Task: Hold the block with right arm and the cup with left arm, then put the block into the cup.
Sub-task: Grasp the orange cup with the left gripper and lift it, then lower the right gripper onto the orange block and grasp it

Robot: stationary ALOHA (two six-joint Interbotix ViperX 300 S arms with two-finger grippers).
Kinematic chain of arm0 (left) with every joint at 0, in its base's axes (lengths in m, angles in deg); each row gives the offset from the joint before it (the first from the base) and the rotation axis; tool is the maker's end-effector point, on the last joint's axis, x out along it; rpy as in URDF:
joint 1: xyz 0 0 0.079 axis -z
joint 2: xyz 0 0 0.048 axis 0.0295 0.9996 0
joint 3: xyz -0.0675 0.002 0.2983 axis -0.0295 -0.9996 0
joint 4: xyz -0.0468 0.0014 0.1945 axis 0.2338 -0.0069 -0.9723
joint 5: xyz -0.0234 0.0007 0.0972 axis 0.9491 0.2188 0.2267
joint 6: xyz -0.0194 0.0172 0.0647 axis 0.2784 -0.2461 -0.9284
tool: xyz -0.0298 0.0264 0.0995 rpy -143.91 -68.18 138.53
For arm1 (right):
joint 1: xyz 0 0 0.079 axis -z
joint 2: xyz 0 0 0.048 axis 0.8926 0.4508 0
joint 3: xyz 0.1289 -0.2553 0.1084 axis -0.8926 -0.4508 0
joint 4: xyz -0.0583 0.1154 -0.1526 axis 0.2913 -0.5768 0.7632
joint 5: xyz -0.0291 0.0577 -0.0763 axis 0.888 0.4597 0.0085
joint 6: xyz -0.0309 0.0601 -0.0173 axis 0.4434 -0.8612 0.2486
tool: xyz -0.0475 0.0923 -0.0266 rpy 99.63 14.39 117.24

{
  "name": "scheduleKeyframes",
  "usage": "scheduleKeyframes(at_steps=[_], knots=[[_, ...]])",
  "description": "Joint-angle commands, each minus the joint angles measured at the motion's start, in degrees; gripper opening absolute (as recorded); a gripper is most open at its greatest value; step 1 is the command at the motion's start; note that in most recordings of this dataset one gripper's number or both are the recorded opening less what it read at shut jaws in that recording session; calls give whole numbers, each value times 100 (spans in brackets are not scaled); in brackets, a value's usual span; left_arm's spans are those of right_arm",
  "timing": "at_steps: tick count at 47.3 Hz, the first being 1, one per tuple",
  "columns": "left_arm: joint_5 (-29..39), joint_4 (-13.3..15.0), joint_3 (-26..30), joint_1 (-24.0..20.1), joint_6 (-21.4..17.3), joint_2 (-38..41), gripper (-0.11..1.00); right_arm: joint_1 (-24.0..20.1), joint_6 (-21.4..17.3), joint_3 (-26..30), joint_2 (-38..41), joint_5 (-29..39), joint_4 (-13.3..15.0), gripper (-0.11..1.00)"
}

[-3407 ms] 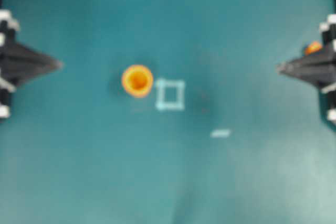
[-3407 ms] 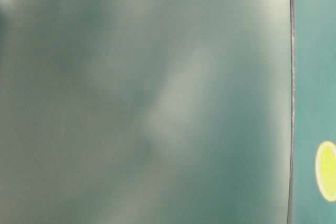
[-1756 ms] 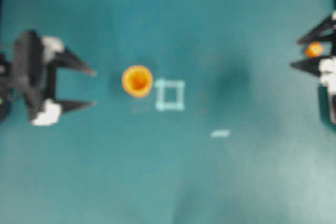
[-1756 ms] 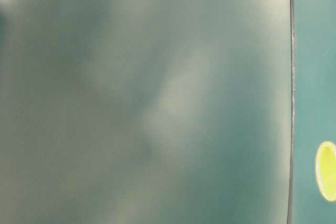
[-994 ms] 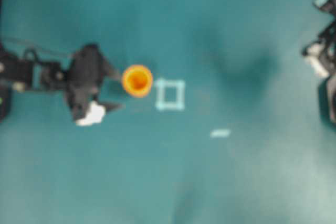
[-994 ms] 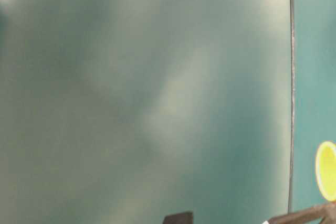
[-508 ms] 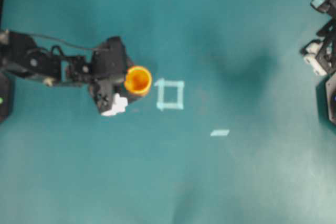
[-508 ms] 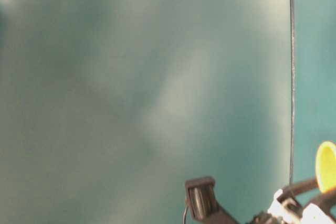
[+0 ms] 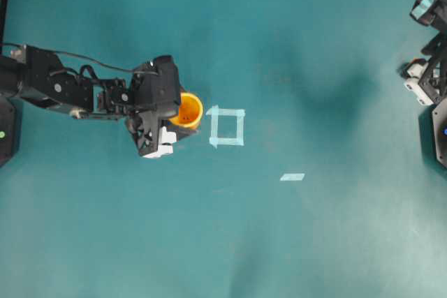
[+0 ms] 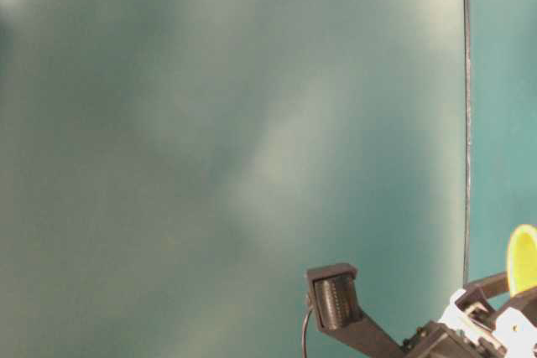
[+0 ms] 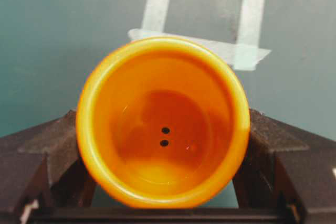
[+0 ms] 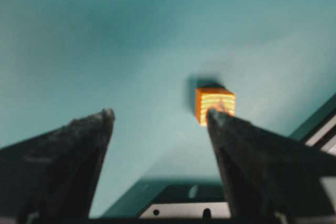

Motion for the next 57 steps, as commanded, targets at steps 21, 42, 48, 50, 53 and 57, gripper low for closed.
scheduleKeyframes(at_steps=[21, 42, 48, 50, 53, 57], knots=[[1441, -18, 1731, 255, -18, 114, 67, 519, -475, -448, 229, -475, 264, 68], [1767, -26, 1960, 255, -44, 211, 67, 914, -633, -483, 940, -738, 387, 68], [1758, -26, 1960, 264, -44, 202, 67, 914, -633, -475, 1081, -598, 299, 68], [1758, -18, 1969, 264, -44, 211, 67, 914, -633, -475, 1116, -580, 308, 68], [1758, -26, 1969, 255, -44, 211, 67, 923, -633, -475, 1178, -571, 299, 68], [1758, -26, 1969, 264, -44, 211, 67, 923, -624, -457, 1248, -571, 299, 68]])
